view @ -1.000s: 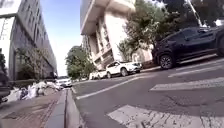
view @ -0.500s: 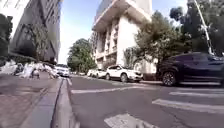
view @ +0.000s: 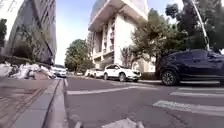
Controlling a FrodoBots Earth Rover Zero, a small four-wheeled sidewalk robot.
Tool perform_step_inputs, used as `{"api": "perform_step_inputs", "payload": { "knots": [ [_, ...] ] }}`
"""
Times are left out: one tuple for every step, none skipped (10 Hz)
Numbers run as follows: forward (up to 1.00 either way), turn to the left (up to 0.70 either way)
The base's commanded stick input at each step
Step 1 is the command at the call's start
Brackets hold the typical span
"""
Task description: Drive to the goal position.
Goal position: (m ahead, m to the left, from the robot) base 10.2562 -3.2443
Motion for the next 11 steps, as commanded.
{"api": "perform_step_inputs", "payload": {
  "knots": [
    [0.45,0.0],
    [0.45,0.0],
    [0.45,0.0],
    [0.45,0.0],
    [0.45,0.0],
    [0.45,0.0],
    [0.45,0.0],
    [0.45,0.0],
    [0.45,0.0],
    [0.45,0.0],
    [0.45,0.0]
  ]
}}
